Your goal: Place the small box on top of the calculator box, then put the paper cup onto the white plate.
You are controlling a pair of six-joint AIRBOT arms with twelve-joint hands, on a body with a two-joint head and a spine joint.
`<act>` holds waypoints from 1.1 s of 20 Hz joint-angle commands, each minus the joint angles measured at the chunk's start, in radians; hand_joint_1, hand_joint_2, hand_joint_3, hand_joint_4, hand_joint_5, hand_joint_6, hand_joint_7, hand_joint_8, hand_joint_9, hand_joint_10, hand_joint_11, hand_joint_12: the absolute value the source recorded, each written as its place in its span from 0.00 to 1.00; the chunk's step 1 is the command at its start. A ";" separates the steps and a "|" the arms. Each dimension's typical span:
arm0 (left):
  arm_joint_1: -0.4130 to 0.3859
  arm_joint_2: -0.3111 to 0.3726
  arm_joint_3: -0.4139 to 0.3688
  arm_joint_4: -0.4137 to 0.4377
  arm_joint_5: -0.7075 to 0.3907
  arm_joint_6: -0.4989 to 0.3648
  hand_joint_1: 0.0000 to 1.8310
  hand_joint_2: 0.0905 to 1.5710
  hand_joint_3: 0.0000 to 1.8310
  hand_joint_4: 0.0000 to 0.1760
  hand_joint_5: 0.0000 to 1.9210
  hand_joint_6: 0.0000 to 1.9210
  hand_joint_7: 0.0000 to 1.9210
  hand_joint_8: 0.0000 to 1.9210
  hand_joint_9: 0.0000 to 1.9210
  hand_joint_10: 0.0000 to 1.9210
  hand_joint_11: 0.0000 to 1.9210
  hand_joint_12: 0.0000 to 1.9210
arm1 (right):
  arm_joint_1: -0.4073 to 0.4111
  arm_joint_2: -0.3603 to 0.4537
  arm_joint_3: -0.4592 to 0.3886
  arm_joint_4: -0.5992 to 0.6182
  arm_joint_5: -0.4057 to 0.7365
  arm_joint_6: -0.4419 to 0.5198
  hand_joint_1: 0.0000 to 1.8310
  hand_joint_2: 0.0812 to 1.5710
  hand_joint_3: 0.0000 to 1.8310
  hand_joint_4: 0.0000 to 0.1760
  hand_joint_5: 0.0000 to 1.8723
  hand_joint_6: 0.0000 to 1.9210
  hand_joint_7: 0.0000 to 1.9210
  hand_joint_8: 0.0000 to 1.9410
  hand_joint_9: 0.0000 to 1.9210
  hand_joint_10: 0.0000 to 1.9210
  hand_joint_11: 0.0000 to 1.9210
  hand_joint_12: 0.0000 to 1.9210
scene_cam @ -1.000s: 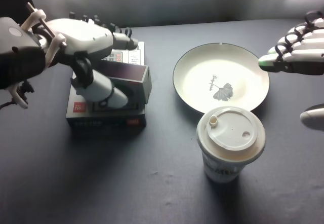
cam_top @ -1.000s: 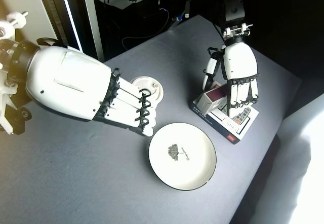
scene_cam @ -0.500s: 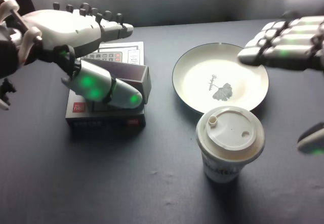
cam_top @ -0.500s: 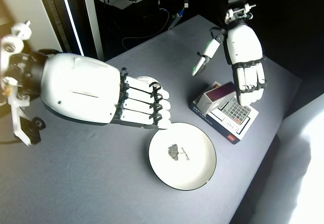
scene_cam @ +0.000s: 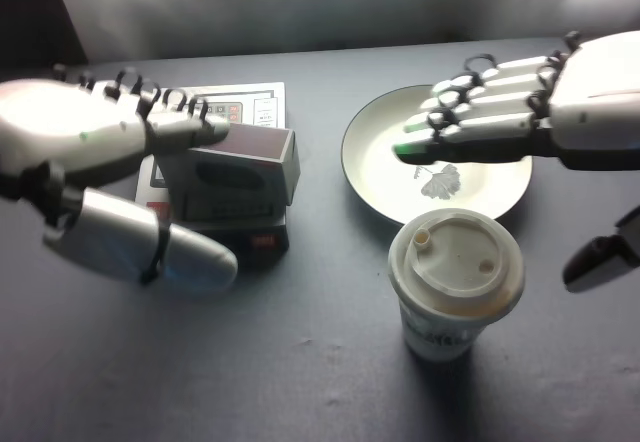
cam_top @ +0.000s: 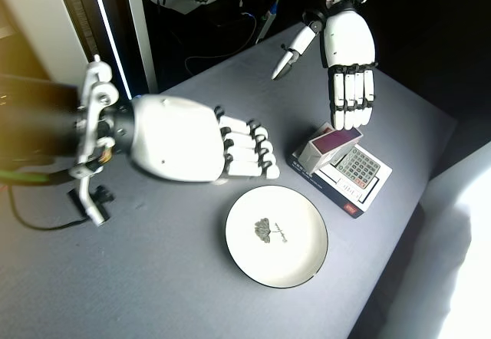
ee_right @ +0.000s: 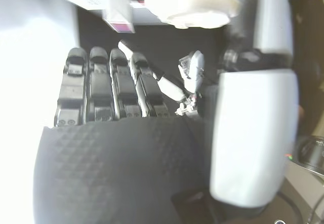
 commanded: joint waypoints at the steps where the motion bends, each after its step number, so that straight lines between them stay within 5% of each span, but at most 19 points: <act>1: 0.007 0.024 -0.009 0.056 -0.038 -0.051 0.07 0.58 0.00 0.00 0.04 0.00 0.06 0.00 0.05 0.00 0.00 0.11 | 0.020 0.005 0.000 0.020 0.033 0.042 0.63 0.55 0.00 0.00 0.00 0.00 0.00 0.00 0.00 0.00 0.00 0.00; 5: 0.082 0.058 -0.042 0.386 -0.083 -0.355 0.09 0.59 0.00 0.00 0.05 0.00 0.07 0.00 0.06 0.00 0.00 0.12 | 0.035 -0.003 -0.010 -0.060 0.058 0.177 0.64 0.58 0.01 0.00 0.00 0.00 0.00 0.00 0.00 0.00 0.00 0.00; 6: 0.104 0.065 -0.046 0.520 -0.127 -0.478 0.07 0.61 0.00 0.00 0.02 0.00 0.04 0.00 0.03 0.00 0.00 0.07 | 0.035 -0.003 -0.018 -0.071 0.060 0.190 0.63 0.58 0.01 0.00 0.00 0.00 0.00 0.00 0.00 0.00 0.00 0.00; 8: 0.158 0.077 -0.039 0.796 -0.218 -0.726 0.10 0.60 0.00 0.00 0.05 0.01 0.07 0.00 0.06 0.00 0.00 0.13 | 0.034 -0.003 -0.030 -0.079 0.059 0.192 0.64 0.58 0.01 0.00 0.00 0.00 0.00 0.00 0.00 0.00 0.00 0.00; 12: 0.263 0.100 -0.023 1.186 -0.403 -1.074 0.08 0.60 0.00 0.00 0.06 0.00 0.07 0.00 0.07 0.00 0.00 0.13 | 0.037 -0.016 -0.032 -0.116 0.056 0.193 0.66 0.57 0.00 0.00 0.00 0.00 0.00 0.00 0.00 0.00 0.00 0.00; 16: 0.331 0.163 -0.064 1.373 -0.461 -1.220 0.08 0.60 0.00 0.00 0.08 0.00 0.10 0.00 0.10 0.00 0.00 0.20 | 0.038 -0.038 -0.032 -0.167 0.055 0.201 0.69 0.58 0.00 0.00 0.00 0.00 0.00 0.00 0.00 0.00 0.00 0.00; 19: 0.339 0.171 -0.076 1.522 -0.471 -1.346 0.07 0.61 0.00 0.00 0.06 0.00 0.07 0.00 0.06 0.00 0.00 0.12 | 0.038 -0.055 -0.031 -0.205 0.060 0.216 0.68 0.59 0.00 0.00 0.00 0.00 0.00 0.00 0.00 0.00 0.00 0.00; 22: 0.339 0.170 -0.079 1.573 -0.501 -1.388 0.06 0.61 0.00 0.00 0.06 0.00 0.09 0.01 0.08 0.00 0.00 0.15 | 0.037 -0.063 -0.031 -0.210 0.070 0.221 0.69 0.58 0.00 0.00 0.00 0.00 0.00 0.00 0.00 0.00 0.00 0.00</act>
